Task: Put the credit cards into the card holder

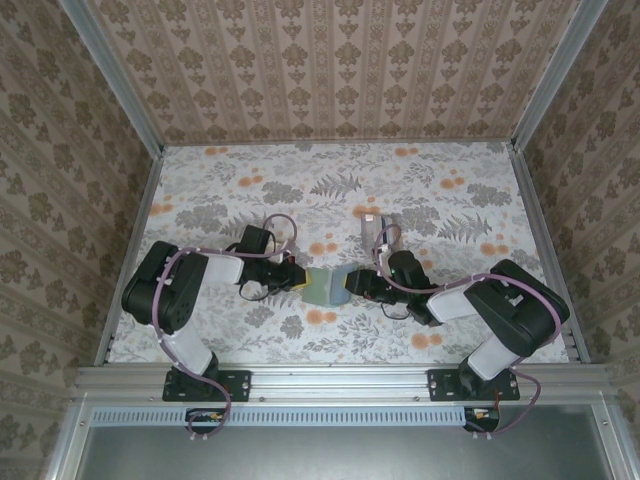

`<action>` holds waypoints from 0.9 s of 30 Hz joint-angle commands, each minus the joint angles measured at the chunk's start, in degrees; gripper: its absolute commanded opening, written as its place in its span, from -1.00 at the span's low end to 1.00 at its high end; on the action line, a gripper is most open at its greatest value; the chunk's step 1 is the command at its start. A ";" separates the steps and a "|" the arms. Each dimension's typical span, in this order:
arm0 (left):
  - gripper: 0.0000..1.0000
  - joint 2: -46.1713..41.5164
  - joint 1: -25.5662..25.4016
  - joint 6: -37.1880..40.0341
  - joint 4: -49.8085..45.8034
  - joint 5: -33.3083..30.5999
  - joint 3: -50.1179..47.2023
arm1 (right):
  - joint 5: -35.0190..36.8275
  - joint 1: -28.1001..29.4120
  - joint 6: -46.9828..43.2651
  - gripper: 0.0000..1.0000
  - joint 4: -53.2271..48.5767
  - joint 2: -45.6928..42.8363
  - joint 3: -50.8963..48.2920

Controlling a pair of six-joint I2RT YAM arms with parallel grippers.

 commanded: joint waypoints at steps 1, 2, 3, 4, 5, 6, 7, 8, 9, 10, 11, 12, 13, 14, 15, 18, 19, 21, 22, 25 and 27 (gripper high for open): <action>-1.00 1.32 0.51 0.91 0.03 -0.52 -0.85 | -0.95 -0.27 -1.07 -0.32 2.60 -0.54 -0.76; -1.00 1.35 0.54 0.93 0.07 -0.42 -0.76 | -0.99 -0.34 -0.99 -0.37 2.68 -0.41 -0.75; -1.00 1.24 0.54 0.89 0.01 -0.45 -0.84 | -0.95 -0.34 -0.74 -0.36 2.77 -0.42 -0.76; -1.00 1.13 0.54 0.81 0.07 -0.65 -0.95 | -1.06 -0.31 -0.60 -0.30 2.93 -0.41 -0.67; -1.00 1.02 0.53 0.80 0.18 -0.83 -1.09 | -1.20 -0.34 -0.42 -0.19 3.23 -0.48 -0.67; -1.00 1.15 0.54 0.88 0.20 -0.97 -1.16 | -1.46 -0.34 -0.45 -0.14 3.52 -0.76 -0.71; -1.00 1.45 0.54 0.95 0.18 -0.83 -1.05 | -1.48 -0.34 -0.65 -0.14 3.44 -0.93 -0.75; -1.00 1.60 0.59 1.04 0.11 -0.72 -0.96 | -1.32 -0.34 -0.79 -0.14 3.23 -1.27 -0.82; -1.00 1.71 0.66 1.00 0.16 -0.73 -1.07 | -1.07 -0.29 -0.80 -0.16 3.00 -1.61 -0.97; -1.00 1.53 0.71 0.66 0.39 -0.79 -1.38 | -0.74 -0.27 -0.68 -0.20 2.87 -1.86 -1.23; -1.00 1.04 0.71 0.25 1.07 -0.96 -1.83 | -0.71 -0.34 -0.65 -0.25 2.70 -2.13 -1.54; -1.00 0.60 0.71 0.06 1.51 -1.19 -2.07 | -0.97 -0.34 -0.76 -0.31 2.29 -2.26 -1.55; -1.00 0.27 0.71 0.20 1.40 -1.47 -2.23 | -1.36 -0.34 -1.01 -0.38 2.04 -2.23 -1.55; -1.00 0.12 0.71 0.52 0.89 -1.59 -1.97 | -1.86 -0.33 -1.34 -0.41 1.99 -2.06 -1.55; -1.00 0.05 0.71 0.85 0.29 -1.61 -1.70 | -2.18 -0.34 -1.33 -0.40 2.15 -1.75 -1.55; -1.00 0.09 0.71 0.64 0.17 -1.71 -1.73 | -3.32 -0.34 -0.84 -0.27 3.19 -0.89 -1.38; -1.00 0.16 0.71 0.57 0.36 -1.75 -1.84 | -3.55 -0.33 -0.73 -0.24 3.30 -0.81 -1.38; -1.00 0.56 0.71 0.62 0.29 -1.64 -1.56 | -3.98 -0.29 -1.02 -0.17 3.06 -0.92 -1.39; -1.00 0.62 0.73 0.65 0.22 -1.44 -1.55 | -4.07 -0.34 -1.15 -0.14 2.89 -1.06 -1.53; -1.00 0.21 0.71 0.34 0.37 -1.72 -1.75 | -4.58 -0.34 -1.34 -0.13 2.61 -1.65 -2.05; -1.00 0.33 0.73 0.44 0.27 -1.72 -1.56 | -5.10 -0.34 -1.96 -0.12 2.21 -2.10 -2.28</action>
